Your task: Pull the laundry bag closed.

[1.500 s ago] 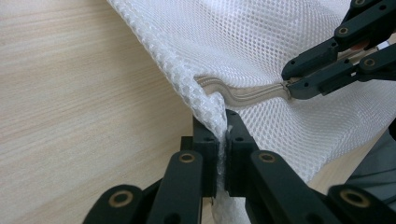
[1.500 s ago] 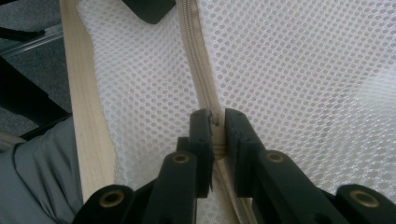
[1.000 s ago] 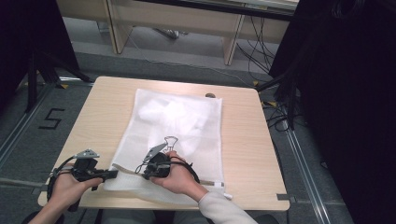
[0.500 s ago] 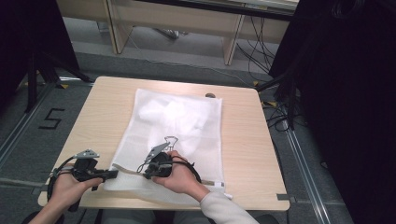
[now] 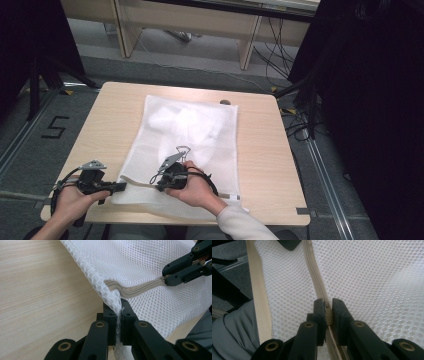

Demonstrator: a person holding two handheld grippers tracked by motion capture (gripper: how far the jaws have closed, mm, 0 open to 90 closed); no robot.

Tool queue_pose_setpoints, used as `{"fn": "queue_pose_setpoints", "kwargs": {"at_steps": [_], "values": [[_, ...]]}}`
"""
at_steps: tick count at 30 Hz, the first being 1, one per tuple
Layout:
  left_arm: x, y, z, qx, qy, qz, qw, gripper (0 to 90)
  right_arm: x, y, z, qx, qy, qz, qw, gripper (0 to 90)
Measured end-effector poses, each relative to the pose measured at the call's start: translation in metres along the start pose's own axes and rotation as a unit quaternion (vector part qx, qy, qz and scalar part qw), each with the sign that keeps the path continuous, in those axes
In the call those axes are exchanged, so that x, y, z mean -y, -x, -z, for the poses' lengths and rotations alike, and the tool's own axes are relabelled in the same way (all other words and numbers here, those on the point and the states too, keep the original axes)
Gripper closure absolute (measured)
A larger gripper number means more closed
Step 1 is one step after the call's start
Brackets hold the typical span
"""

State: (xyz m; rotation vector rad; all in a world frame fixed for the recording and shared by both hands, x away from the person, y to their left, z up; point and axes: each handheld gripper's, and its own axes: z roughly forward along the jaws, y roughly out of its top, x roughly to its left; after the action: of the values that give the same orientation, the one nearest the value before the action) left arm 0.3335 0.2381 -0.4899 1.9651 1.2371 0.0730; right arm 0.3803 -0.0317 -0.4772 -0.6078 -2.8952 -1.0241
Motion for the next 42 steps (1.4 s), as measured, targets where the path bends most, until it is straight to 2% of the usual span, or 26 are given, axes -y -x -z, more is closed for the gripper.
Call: {"fn": "queue_pose_setpoints", "kwargs": {"at_steps": [3,4,9,11,15,19,20,23,25,27,28,29,31,32,34,35,37,38,40,42], "values": [[0.000,0.001,-0.001,0.001,0.007,0.006,1.0000,85.4,0.000,0.000,0.000,0.001,0.000,0.001,1.0000,82.5],[0.000,0.000,0.000,-0.002,0.000,-0.001,1.0000,85.4,0.000,0.000,0.000,0.001,0.002,0.001,1.0000,82.5],[0.000,0.000,-0.001,0.000,0.007,0.007,1.0000,85.3,0.002,0.002,0.003,0.002,0.002,0.007,1.0000,82.5],[0.001,0.001,-0.002,-0.001,0.016,0.008,0.9998,85.3,0.004,0.002,0.004,0.003,0.004,0.000,1.0000,82.5],[0.000,0.000,-0.001,0.001,0.006,0.007,1.0000,85.3,0.004,0.001,0.005,0.001,0.002,-0.009,1.0000,82.5],[0.000,0.000,-0.001,0.000,0.006,0.008,0.9999,85.3,0.004,0.002,0.006,-0.001,0.003,0.003,1.0000,82.5],[0.000,-0.002,0.001,0.002,-0.007,-0.005,1.0000,85.3,0.004,0.002,0.006,0.000,0.003,0.005,1.0000,82.5],[0.000,-0.001,0.000,0.003,-0.002,0.004,1.0000,85.4,0.004,0.003,0.007,0.001,0.000,0.004,1.0000,82.5],[0.000,-0.002,0.001,0.002,-0.006,-0.003,1.0000,85.3,0.006,0.002,0.008,0.001,0.004,-0.005,1.0000,82.5],[0.000,0.000,-0.001,0.003,0.008,0.009,0.9999,85.3,0.006,0.002,0.008,0.002,0.006,0.005,1.0000,82.5],[0.000,-0.002,0.002,0.003,-0.008,-0.005,0.9999,85.3,0.006,0.002,0.009,0.003,0.002,0.003,1.0000,82.5],[0.000,-0.002,0.001,0.003,-0.007,-0.003,1.0000,85.3,0.005,0.003,0.009,0.001,0.006,0.012,0.9999,82.5],[0.000,-0.002,0.001,0.002,-0.008,-0.003,1.0000,85.3,0.006,0.003,0.010,0.003,0.004,0.009,0.9999,82.5],[0.000,-0.002,0.001,0.002,-0.007,-0.002,1.0000,85.3,0.007,0.002,0.011,0.005,0.003,-0.004,1.0000,82.5],[0.000,-0.002,0.001,0.002,-0.007,-0.004,1.0000,85.3,0.008,0.004,0.014,0.008,0.000,0.000,1.0000,82.5],[0.000,0.000,-0.001,0.003,0.002,0.007,1.0000,85.3,0.009,0.005,0.014,0.005,0.002,0.004,1.0000,82.5],[0.000,0.000,-0.001,0.002,0.003,0.009,1.0000,85.3,0.010,0.005,0.014,0.006,0.002,0.008,0.9999,82.5],[0.000,-0.002,0.001,0.002,-0.009,-0.006,0.9999,85.3,0.010,0.005,0.014,0.008,0.000,0.007,0.9999,82.5],[0.000,0.001,-0.001,0.002,0.009,0.009,0.9999,85.3,0.011,0.005,0.014,0.005,0.004,0.006,1.0000,82.5],[0.000,0.000,-0.001,0.001,0.006,0.008,1.0000,85.3,0.011,0.005,0.016,0.005,0.004,0.008,0.9999,82.5]]}}
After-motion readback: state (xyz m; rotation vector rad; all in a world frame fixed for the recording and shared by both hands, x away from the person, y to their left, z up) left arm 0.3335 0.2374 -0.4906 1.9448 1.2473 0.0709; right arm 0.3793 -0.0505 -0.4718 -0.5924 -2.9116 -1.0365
